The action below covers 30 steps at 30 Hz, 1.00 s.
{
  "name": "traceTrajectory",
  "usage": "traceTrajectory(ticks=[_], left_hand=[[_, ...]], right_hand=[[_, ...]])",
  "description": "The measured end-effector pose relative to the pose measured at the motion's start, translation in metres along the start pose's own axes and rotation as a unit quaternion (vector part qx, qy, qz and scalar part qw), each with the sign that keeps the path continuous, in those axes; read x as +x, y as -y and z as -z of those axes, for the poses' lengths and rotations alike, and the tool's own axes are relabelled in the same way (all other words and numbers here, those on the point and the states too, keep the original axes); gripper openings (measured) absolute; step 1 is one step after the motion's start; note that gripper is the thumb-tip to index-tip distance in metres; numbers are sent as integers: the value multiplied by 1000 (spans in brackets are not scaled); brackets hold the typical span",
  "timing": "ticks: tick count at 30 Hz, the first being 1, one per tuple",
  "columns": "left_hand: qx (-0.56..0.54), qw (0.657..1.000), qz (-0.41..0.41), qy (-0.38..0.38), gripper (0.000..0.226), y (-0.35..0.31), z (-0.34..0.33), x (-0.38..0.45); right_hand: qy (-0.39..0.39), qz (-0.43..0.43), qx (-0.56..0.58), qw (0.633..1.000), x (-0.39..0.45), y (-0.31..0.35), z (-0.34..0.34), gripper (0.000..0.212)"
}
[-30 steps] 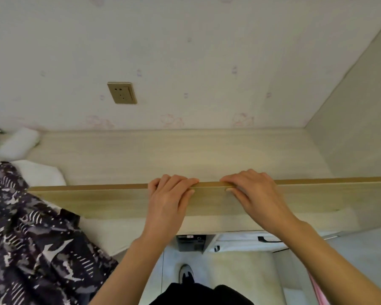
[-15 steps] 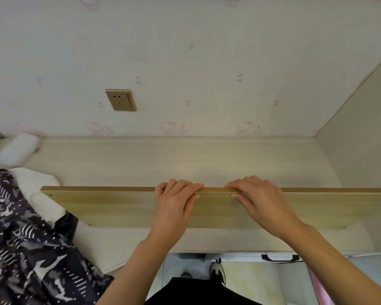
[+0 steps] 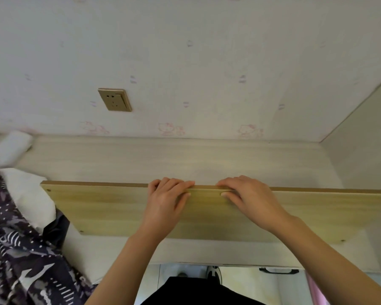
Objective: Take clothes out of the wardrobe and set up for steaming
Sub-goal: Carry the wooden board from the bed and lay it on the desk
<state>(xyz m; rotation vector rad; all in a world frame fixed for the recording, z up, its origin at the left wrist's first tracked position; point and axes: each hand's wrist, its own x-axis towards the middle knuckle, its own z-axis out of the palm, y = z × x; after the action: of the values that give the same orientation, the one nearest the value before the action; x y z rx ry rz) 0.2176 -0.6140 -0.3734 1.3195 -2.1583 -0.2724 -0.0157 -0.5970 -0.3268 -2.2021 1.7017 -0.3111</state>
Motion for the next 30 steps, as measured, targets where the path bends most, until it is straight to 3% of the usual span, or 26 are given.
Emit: traceTrajectory(ticks=[6, 11, 18, 24, 30], left_hand=[[79, 996, 29, -18, 42, 15, -23, 9], [126, 987, 89, 53, 69, 32, -42, -9], [170, 952, 208, 146, 67, 60, -67, -52], [166, 922, 282, 208, 69, 85, -80, -76], [141, 915, 296, 235, 71, 99, -91, -77]], right_hand=[[31, 6, 2, 1000, 40, -12, -4, 27], [80, 31, -47, 995, 73, -20, -14, 44], [132, 31, -125, 983, 110, -38, -51, 75], [189, -14, -112, 976, 141, -53, -78, 81], [255, -33, -95, 962, 162, -66, -98, 84]])
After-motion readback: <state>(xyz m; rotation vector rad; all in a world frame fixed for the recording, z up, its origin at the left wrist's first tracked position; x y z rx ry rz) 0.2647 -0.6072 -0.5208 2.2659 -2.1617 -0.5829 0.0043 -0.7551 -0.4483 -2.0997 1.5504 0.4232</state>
